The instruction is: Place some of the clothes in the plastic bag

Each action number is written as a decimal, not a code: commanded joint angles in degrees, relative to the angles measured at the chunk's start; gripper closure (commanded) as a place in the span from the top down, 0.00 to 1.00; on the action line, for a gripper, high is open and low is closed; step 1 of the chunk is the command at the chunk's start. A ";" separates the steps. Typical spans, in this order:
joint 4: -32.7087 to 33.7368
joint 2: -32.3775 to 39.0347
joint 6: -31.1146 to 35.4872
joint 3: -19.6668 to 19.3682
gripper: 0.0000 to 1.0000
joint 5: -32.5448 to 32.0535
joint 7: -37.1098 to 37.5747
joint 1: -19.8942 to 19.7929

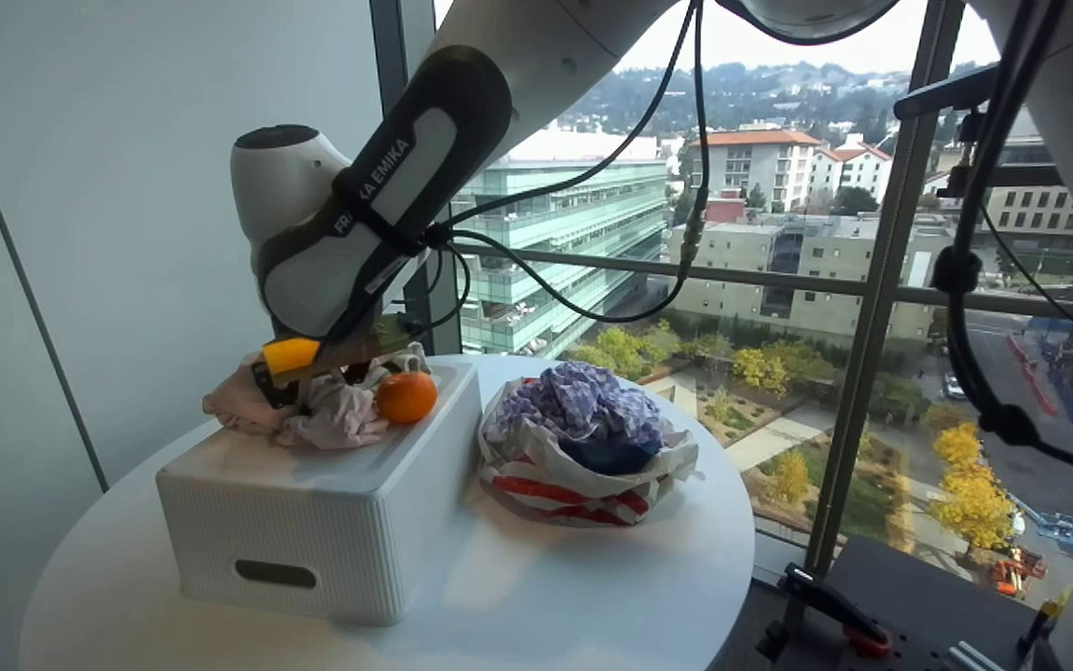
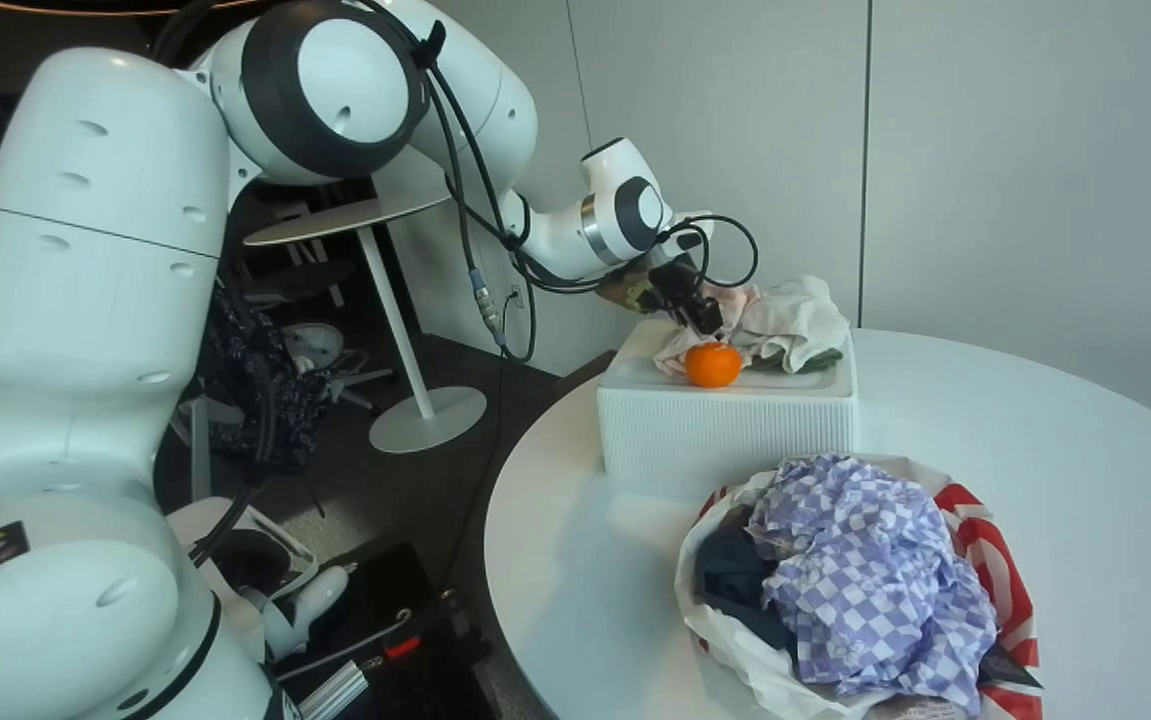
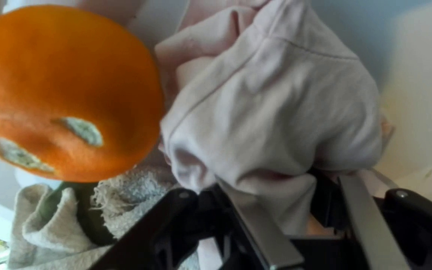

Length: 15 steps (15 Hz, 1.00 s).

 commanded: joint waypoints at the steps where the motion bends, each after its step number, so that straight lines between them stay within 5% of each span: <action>1: -3.10 -2.98 -0.21 0.19 0.12 6.01 -3.74 0.18; 3: -4.51 -5.25 0.07 1.72 0.05 10.21 -6.39 -0.62; 9: -6.70 -14.90 1.35 4.76 0.08 20.28 -12.23 -0.75; 15: -10.58 -27.81 4.07 3.99 0.08 23.51 -11.15 -2.91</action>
